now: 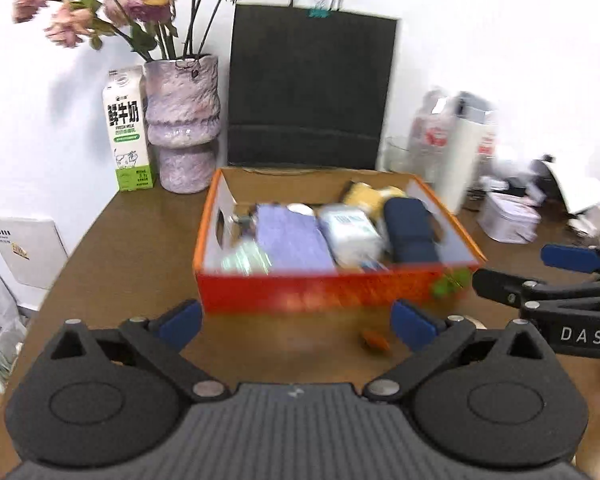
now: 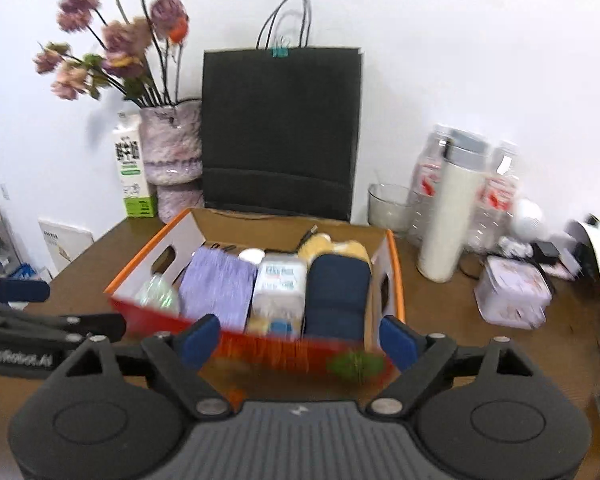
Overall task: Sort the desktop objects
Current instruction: 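Grasp the red rose with the left gripper while the right grasps a white round tin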
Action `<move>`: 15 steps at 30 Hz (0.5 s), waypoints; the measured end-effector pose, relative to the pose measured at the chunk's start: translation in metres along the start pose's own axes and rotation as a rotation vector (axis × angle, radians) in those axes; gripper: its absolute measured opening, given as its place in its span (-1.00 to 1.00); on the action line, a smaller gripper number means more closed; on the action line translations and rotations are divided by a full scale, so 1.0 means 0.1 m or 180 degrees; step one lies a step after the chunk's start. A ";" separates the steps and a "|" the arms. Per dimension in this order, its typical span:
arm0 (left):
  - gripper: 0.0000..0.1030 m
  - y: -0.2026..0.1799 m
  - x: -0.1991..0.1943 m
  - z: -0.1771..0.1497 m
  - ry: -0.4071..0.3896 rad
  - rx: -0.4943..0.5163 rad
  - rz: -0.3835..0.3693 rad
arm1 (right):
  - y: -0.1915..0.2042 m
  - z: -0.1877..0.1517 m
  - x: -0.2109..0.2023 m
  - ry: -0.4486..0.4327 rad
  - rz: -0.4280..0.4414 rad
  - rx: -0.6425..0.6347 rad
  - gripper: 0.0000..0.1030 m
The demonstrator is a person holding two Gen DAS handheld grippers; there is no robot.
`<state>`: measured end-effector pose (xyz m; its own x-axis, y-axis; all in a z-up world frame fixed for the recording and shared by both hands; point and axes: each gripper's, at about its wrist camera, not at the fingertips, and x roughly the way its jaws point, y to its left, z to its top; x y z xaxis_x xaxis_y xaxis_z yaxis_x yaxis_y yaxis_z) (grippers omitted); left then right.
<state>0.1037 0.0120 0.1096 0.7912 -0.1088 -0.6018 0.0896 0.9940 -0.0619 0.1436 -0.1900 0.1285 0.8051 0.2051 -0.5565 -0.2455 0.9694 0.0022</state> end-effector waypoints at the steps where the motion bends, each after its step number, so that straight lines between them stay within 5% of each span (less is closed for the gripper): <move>1: 1.00 -0.02 -0.12 -0.21 -0.0042 -0.0039 0.0004 | 0.01 -0.18 -0.15 -0.0052 0.0000 -0.0006 0.72; 6: 1.00 -0.09 -0.52 -1.14 -0.0129 -0.0122 0.0049 | 0.06 -1.12 -0.77 -0.0142 0.0063 -0.0008 0.73; 10: 1.00 -0.22 -0.77 -1.68 -0.0253 0.0010 0.0337 | 0.02 -1.74 -1.10 -0.0175 0.0172 0.0137 0.73; 15: 1.00 -0.44 -0.92 -1.90 -0.0410 0.0253 0.0037 | 0.03 -2.27 -1.38 -0.0297 -0.0037 0.0126 0.69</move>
<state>-0.0883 -0.0209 0.0166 0.8630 -0.1022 -0.4948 0.1237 0.9923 0.0108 -0.0912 -0.2466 0.0167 0.8550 0.2039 -0.4769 -0.2159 0.9760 0.0302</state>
